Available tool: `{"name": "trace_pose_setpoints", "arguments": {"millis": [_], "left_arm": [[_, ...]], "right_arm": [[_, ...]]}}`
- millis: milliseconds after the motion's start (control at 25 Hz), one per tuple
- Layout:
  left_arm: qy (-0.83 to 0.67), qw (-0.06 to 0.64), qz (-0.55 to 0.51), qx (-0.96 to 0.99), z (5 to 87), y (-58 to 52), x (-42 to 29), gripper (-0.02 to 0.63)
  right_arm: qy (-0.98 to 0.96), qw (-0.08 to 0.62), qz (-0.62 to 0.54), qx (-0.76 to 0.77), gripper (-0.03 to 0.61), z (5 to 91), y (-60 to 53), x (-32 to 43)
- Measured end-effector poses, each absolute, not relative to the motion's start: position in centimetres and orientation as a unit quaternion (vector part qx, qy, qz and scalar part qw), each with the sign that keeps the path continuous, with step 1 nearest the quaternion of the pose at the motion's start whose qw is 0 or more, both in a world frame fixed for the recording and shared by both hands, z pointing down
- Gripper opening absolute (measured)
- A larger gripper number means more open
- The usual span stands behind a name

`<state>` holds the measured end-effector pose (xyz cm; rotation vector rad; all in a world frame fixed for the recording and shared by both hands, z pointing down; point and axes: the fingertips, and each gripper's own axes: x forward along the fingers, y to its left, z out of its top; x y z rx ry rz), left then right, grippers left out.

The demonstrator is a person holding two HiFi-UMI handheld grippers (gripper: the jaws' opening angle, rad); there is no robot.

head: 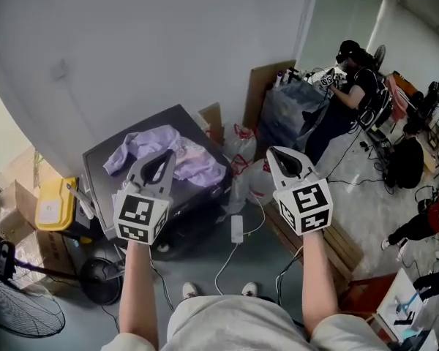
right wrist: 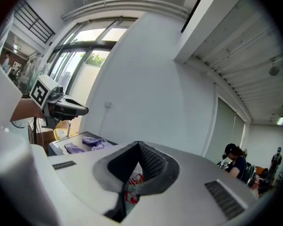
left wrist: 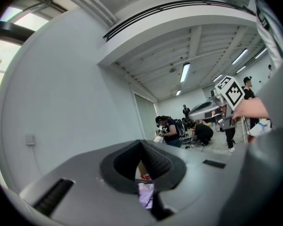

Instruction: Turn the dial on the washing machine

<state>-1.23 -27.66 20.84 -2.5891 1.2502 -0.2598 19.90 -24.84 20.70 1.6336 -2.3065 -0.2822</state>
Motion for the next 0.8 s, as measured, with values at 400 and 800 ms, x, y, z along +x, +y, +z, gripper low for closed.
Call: {"name": "trace_pose_setpoints", "arguments": {"millis": [400,800], "left_arm": [[0.417,0.140,-0.073,-0.895,18.9,-25.7,-0.6,0.015],[0.416,0.134,-0.080,-0.896,19.6,-26.1,-0.8,0.015]], "right_arm": [[-0.802,0.155,-0.131,0.561,0.014,18.4,-22.6,19.2],[-0.801,0.163,-0.126,0.562,0.014,19.4,-23.6,19.1]]}}
